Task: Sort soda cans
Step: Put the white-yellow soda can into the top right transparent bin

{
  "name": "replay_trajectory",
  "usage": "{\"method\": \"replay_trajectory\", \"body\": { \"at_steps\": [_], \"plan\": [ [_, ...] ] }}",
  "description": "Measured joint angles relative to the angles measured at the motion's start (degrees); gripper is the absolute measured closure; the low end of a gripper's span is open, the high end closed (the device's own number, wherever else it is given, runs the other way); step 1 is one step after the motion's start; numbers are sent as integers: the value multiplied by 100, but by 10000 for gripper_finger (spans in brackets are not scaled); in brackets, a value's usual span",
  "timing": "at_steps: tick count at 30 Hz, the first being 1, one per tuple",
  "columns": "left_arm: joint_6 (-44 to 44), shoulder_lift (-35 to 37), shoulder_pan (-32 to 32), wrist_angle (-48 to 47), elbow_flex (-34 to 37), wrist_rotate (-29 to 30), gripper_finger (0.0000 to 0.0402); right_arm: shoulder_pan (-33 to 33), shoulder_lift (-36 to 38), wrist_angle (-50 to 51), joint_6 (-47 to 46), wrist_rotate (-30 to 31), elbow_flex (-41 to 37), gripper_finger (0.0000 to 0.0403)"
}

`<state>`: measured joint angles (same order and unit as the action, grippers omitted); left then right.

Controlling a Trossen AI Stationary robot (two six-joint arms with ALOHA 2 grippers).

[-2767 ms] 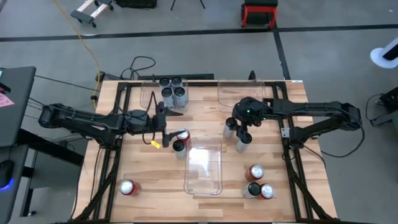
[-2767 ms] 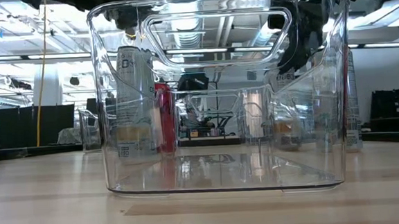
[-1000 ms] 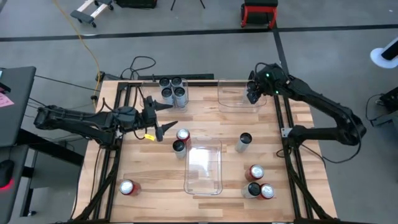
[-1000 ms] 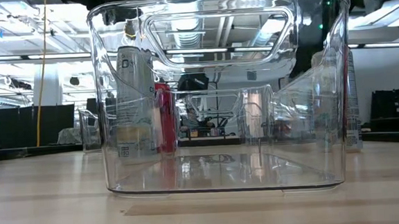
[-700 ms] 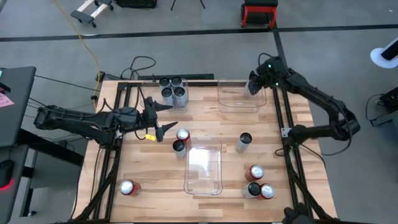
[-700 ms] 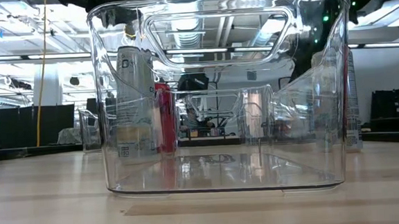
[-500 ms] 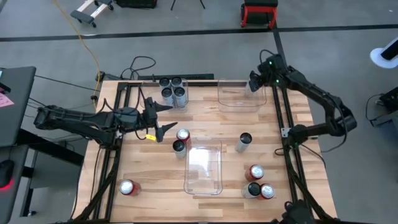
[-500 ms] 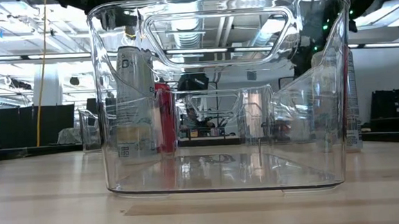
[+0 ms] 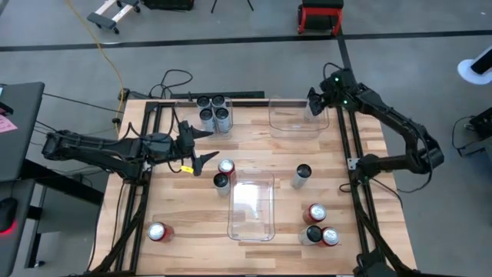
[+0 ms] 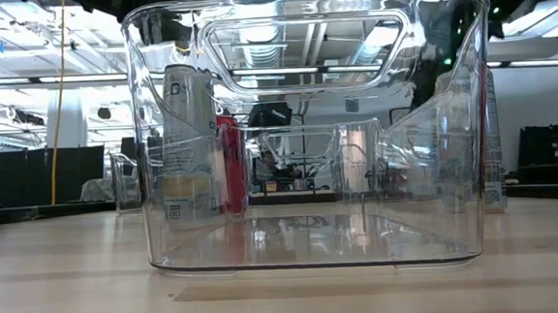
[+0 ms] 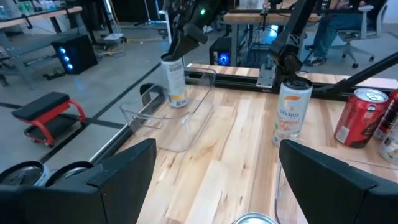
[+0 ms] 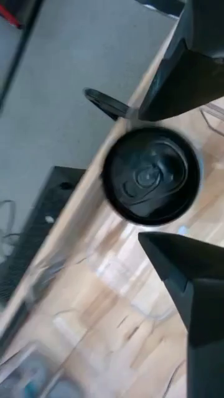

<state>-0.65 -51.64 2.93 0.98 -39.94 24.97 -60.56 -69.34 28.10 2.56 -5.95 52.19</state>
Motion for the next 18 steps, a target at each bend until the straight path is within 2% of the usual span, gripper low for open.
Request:
{"method": "replay_trajectory", "body": {
  "at_steps": [5,11,16,18],
  "plan": [
    [-135,0,1,-34,0,-2,66,-1,289,30,-82,3,4,59],
    [-251,0,1,-82,0,-2,66,46,832,119,-233,1,8,57],
    [-266,0,1,-161,0,17,66,503,1501,719,84,-7,12,60],
    [-285,0,1,-165,0,271,66,861,1779,1009,152,-25,12,61]
  ]
}}
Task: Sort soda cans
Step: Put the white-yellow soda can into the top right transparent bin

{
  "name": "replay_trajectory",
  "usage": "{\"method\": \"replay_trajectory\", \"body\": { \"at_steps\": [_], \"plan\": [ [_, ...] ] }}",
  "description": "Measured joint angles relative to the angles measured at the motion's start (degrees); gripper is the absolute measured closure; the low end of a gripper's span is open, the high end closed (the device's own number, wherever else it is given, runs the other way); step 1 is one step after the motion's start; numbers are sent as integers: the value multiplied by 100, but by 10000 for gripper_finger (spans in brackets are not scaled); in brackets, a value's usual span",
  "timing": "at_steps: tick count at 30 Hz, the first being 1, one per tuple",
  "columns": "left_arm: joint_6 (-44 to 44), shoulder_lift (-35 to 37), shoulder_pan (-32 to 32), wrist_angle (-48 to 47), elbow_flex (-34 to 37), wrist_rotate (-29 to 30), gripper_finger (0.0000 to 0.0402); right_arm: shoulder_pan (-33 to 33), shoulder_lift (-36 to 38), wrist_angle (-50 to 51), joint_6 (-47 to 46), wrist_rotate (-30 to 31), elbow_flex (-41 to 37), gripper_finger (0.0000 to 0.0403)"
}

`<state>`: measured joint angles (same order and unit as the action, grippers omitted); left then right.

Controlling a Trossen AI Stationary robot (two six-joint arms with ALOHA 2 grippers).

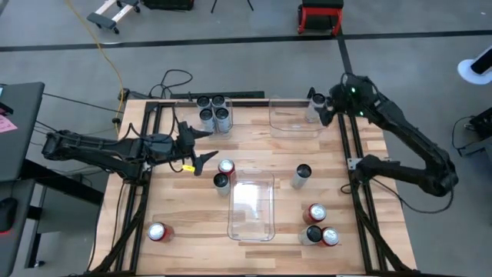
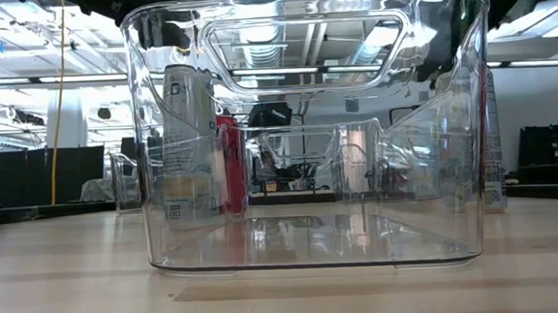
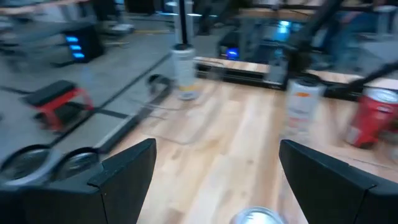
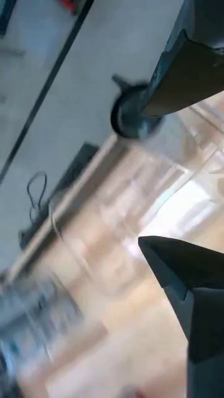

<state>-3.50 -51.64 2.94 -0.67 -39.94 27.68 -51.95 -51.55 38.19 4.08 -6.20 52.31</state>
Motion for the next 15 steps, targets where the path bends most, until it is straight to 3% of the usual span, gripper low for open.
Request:
{"method": "replay_trajectory", "body": {
  "at_steps": [5,9,15],
  "plan": [
    [-25,0,-4,-227,0,701,66,1288,518,271,-557,-36,0,61],
    [-200,0,1,-299,0,718,66,2548,730,336,-981,66,0,61],
    [-177,0,134,-131,0,721,66,4043,744,654,-1475,758,-11,61]
  ]
}}
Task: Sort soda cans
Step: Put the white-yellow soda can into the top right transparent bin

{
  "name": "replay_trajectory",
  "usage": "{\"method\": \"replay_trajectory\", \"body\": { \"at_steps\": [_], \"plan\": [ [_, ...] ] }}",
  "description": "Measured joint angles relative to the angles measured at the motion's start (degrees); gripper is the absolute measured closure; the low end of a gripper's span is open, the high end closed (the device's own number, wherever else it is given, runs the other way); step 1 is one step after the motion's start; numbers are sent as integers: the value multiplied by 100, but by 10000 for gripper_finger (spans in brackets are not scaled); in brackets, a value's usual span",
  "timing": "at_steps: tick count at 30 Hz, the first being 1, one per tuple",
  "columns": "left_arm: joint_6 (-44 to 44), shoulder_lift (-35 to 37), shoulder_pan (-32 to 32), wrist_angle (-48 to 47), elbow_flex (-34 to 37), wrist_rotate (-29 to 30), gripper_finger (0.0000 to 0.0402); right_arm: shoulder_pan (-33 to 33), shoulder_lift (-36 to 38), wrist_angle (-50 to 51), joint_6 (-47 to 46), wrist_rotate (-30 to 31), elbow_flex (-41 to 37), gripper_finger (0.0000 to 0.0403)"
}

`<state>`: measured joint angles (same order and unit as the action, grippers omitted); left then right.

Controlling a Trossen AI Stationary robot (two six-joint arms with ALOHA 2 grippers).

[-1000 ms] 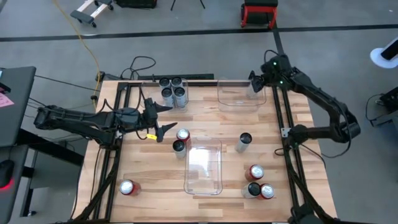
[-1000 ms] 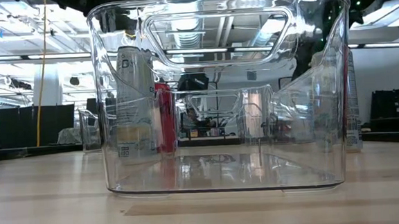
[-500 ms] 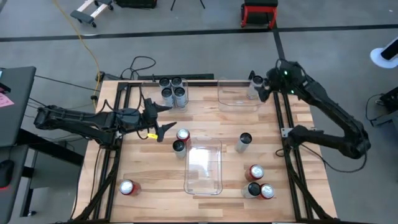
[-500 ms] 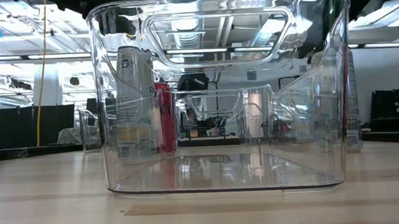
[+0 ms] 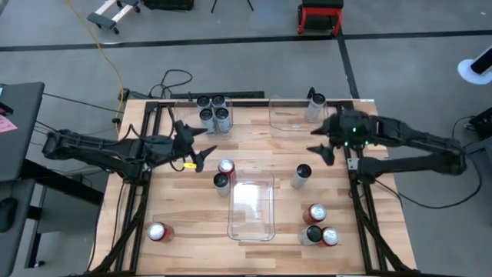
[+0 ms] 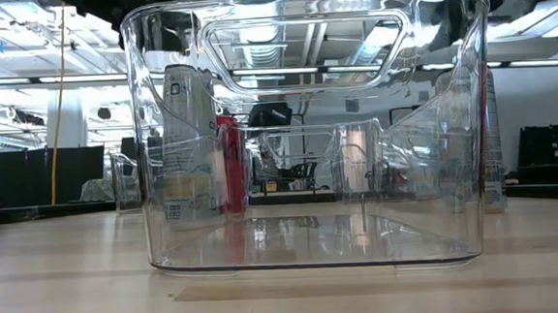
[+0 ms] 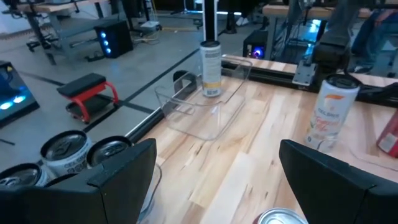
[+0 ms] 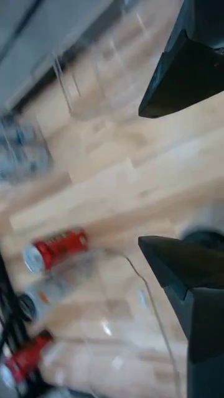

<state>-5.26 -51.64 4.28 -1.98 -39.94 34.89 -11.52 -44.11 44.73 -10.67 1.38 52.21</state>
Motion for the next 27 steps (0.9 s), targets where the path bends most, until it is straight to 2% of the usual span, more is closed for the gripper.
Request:
{"method": "replay_trajectory", "body": {
  "at_steps": [3,6,8,12,17,22,27],
  "plan": [
    [105,0,68,46,0,4,66,638,-148,6,-387,192,-2,61],
    [214,0,91,77,0,9,66,1190,-409,39,-948,961,-2,61],
    [322,0,91,158,0,20,66,1464,-619,98,-1138,1247,-5,61],
    [521,0,89,284,0,24,66,1950,-1087,-70,-1464,1441,-8,61],
    [853,2,91,568,-1,28,66,2524,-1612,-391,-1728,2231,-9,61],
    [976,2,89,573,-2,26,66,2899,-1891,-97,-2023,2269,-9,61],
    [1014,2,89,624,-2,26,66,3238,-1852,189,-1897,2276,-9,61]
  ]
}}
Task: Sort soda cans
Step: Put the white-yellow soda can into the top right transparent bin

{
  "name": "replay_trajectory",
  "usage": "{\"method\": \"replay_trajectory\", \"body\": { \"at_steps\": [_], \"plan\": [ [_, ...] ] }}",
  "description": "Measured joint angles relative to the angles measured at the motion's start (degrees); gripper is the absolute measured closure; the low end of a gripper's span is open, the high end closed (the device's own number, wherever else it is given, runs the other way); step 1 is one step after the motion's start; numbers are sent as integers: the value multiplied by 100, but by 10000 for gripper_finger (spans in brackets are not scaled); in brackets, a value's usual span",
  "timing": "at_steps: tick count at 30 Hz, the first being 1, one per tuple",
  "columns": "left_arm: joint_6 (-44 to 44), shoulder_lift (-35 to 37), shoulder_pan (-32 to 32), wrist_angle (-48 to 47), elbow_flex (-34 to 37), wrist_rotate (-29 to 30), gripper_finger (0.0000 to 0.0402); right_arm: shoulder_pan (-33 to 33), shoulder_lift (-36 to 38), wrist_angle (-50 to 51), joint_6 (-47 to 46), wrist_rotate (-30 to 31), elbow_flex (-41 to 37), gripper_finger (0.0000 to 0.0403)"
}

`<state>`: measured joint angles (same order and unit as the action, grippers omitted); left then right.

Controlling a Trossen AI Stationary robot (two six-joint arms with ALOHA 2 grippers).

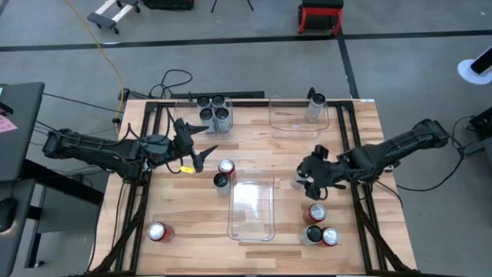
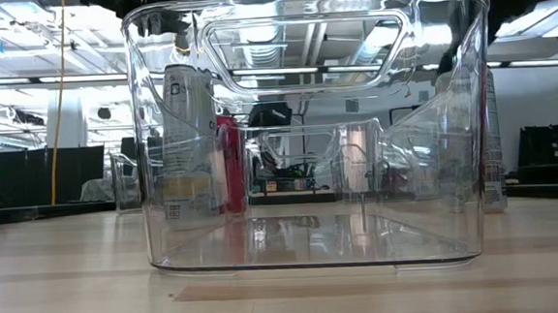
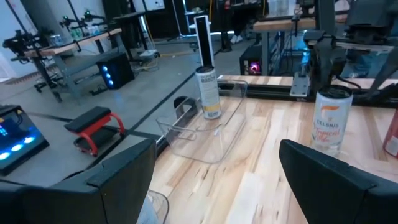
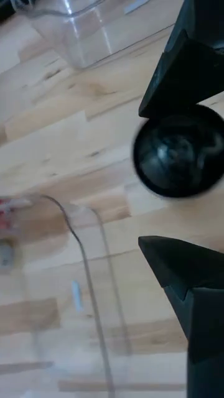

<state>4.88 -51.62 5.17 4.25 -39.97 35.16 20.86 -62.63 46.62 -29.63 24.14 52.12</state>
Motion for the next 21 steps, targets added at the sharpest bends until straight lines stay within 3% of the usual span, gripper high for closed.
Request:
{"method": "replay_trajectory", "body": {
  "at_steps": [8,21],
  "plan": [
    [26,0,0,141,0,-6,66,38,210,431,-98,101,2,61],
    [-15,0,0,116,0,-184,66,-40,-242,378,-23,48,15,61]
  ]
}}
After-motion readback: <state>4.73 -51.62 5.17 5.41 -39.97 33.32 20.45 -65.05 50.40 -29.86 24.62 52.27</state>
